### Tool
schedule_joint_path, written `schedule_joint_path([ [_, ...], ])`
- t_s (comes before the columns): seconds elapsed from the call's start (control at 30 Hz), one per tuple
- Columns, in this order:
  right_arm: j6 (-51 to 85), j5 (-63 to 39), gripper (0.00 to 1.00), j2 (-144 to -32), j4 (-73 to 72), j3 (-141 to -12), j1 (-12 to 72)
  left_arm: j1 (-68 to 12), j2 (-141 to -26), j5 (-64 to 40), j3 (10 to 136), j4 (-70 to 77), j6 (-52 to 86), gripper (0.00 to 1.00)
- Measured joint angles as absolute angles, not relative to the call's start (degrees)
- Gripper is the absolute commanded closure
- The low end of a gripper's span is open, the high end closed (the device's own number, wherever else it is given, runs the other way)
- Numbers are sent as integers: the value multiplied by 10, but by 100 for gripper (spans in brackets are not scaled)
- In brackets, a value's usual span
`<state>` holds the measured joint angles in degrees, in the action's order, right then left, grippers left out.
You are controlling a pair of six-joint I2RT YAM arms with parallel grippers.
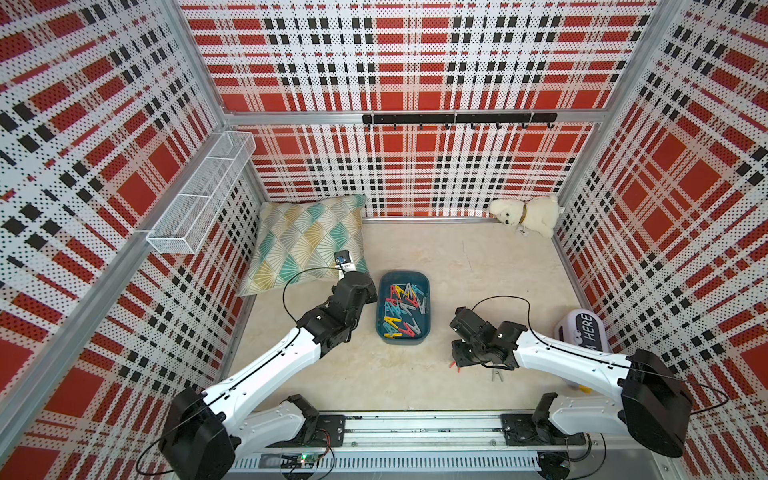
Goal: Put the clothespins into the storage box
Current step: Place the clothespin in the storage box, then pick up the clothespin from the center of the board.
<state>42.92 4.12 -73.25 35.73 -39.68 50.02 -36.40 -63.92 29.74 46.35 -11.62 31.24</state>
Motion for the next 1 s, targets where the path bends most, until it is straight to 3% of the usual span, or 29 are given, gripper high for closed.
schedule_joint_path([
  [0.47,472,58,63,-763,366,-389,547,-356,-639,300,463,-114,307,62],
  [0.87,490,61,75,-765,346,-354,549,-354,-639,293,463,-108,306,62],
  [1.0,494,71,86,-771,338,-355,550,-354,-639,293,463,-108,306,62],
])
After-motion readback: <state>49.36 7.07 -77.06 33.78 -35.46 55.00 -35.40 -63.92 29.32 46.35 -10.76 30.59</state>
